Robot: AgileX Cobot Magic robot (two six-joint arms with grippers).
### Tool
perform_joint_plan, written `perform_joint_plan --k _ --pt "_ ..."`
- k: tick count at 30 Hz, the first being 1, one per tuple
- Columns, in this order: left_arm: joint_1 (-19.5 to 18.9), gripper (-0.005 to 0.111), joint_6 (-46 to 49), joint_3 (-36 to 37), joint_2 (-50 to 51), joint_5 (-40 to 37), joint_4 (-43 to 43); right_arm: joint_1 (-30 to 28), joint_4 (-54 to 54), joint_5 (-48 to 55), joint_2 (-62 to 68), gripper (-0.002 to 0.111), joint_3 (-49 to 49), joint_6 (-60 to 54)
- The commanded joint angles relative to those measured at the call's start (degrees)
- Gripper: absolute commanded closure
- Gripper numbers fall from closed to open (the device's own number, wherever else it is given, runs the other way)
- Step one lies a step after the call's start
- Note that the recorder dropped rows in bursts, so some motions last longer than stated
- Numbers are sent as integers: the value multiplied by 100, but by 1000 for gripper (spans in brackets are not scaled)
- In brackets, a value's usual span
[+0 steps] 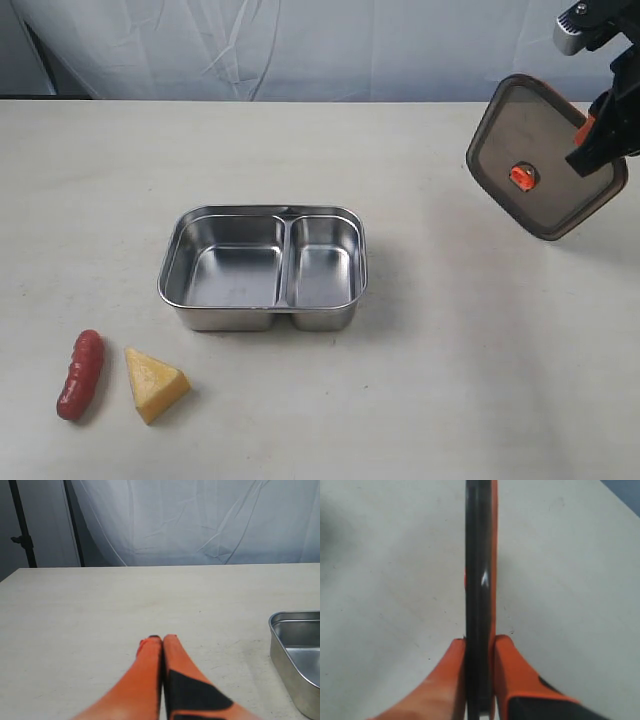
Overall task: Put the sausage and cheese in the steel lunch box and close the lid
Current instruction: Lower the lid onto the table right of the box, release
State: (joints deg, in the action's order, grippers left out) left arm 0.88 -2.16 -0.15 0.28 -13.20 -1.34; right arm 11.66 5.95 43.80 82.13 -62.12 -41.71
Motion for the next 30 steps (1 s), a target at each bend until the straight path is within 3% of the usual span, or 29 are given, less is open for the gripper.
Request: perform_joint_plan --k 1,5,13,30 --pt "39 107 -37 15 -28 -5 22 185 -47 216 -110 109 7 19" --pt "39 107 -37 15 -28 -5 22 793 -412 315 -135 109 220 95" --pt "39 107 -37 15 -28 -5 22 2090 -1693 414 -135 109 837 1488" --pt "39 107 -37 15 -28 -5 22 4178 -972 1371 -135 109 1411 1992"
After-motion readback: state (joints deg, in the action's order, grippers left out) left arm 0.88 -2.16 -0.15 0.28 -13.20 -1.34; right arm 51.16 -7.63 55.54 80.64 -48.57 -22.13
